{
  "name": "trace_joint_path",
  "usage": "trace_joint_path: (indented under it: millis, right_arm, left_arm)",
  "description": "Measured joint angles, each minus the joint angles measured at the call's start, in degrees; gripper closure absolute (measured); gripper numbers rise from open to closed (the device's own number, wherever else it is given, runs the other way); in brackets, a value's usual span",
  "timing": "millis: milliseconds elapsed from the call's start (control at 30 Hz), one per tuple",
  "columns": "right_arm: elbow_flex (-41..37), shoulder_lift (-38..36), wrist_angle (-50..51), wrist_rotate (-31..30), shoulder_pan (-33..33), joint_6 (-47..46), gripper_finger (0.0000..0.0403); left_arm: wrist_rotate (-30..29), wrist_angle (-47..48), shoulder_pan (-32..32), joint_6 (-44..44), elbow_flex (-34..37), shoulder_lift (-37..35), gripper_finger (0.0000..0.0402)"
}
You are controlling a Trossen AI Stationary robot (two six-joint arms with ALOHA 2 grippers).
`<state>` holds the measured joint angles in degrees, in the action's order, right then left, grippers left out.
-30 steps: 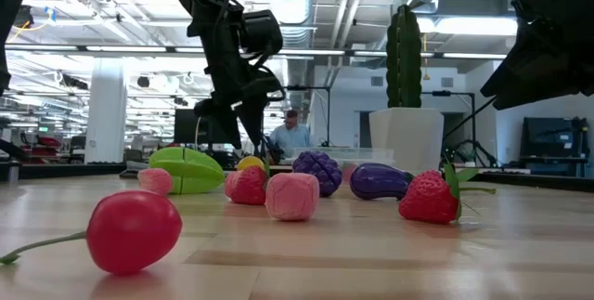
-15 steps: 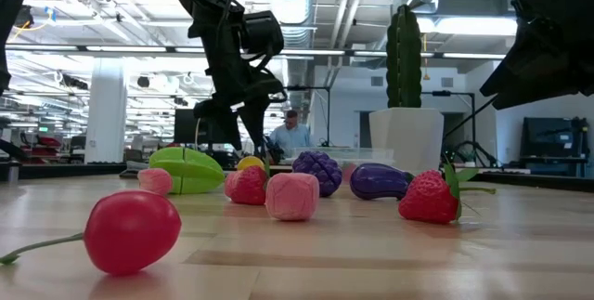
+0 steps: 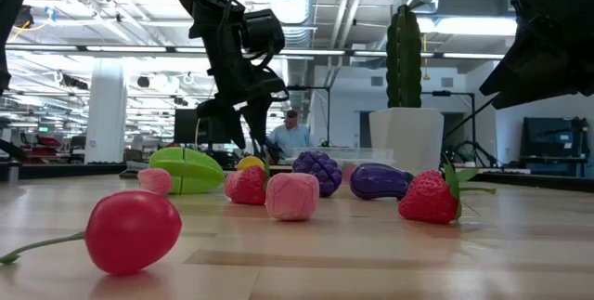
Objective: Pick and placing Produce into tupperware
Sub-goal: Put the lemon into the transparent bin
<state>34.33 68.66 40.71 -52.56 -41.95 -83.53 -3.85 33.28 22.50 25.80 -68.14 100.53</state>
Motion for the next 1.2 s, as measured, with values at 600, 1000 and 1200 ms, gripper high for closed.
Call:
trace_joint_path:
  millis: [600,1000,1200]
  right_arm:
    - [0.0,-0.04,0.88,0.0,0.02,0.0,0.0154]
    - [-0.02,-0.02,1.23,0.0,0.0,0.01,0.0154]
    - [-0.02,-0.02,1.77,-0.17,0.0,-0.02,0.0154]
  left_arm:
    - [2.94,-1.23,0.41,-0.26,0.04,3.99,0.0162]
    - [2.94,-0.79,0.33,-0.46,-0.02,4.66,0.0162]
    - [4.27,-1.33,0.0,-0.5,-0.06,7.57,0.0162]
